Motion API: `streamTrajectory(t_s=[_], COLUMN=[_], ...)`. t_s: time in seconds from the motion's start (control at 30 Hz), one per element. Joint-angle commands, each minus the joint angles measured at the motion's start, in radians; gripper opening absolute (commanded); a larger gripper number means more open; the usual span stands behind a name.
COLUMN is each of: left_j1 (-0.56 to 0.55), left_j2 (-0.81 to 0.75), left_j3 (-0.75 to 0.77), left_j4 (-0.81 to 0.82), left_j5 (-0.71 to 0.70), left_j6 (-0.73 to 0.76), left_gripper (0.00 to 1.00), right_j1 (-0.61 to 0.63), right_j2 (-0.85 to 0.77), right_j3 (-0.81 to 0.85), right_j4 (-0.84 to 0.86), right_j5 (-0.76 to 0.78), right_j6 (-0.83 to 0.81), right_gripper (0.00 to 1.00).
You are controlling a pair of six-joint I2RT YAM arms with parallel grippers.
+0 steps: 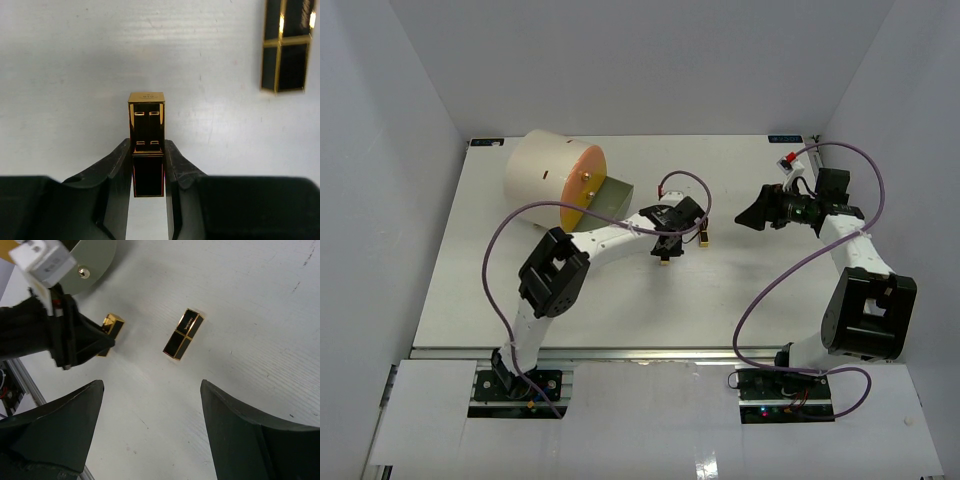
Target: Organize the makeup
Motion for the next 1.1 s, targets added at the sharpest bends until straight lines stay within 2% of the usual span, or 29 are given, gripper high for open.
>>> streamTrajectory(t_s=[0.0, 0.13, 0.33, 0.47, 0.57, 0.7, 0.9, 1.07], left_j1=[-0.015, 0.003, 0.135, 0.214, 0.248, 0.271, 0.283, 0.284], left_j2=[-0.291, -0.416, -0.501, -0.524, -0.516, -0.488, -0.473, -0.529], left_j3=[-0.078, -0.155, -0.204, -0.244, -0.265, -0.275, -0.293, -0.281], left_j4=[0.08, 0.124, 0.143, 0.179, 0.208, 0.219, 0.236, 0.229], left_j5=[-0.025, -0.068, -0.068, -0.037, -0.029, -0.015, -0.01, 0.076], left_j6=[0.31, 0.516, 0.733, 0.823, 0.854, 0.876, 0.877, 0.841], left_gripper=[0.03, 0.0, 0.02, 0.19, 0.36, 0.49, 0.86, 0.95], right_j1=[0.009, 0.026, 0.065, 0.109, 0.153, 0.243, 0.259, 0.313], right_j2=[-0.028, -0.014, -0.003, 0.003, 0.016, 0.052, 0.106, 0.166], right_j3=[-0.008, -0.008, -0.01, -0.007, 0.004, 0.024, 0.06, 0.101], right_j4=[0.002, 0.002, 0.002, 0.002, 0.001, -0.012, -0.026, -0.045], right_j5=[-0.024, -0.007, 0.039, 0.078, 0.141, 0.212, 0.254, 0.385], right_j6=[-0.023, -0.023, -0.03, -0.041, -0.048, -0.062, -0.07, -0.075], right_gripper=[0.85, 0.85, 0.85, 0.86, 0.86, 0.87, 0.88, 0.9])
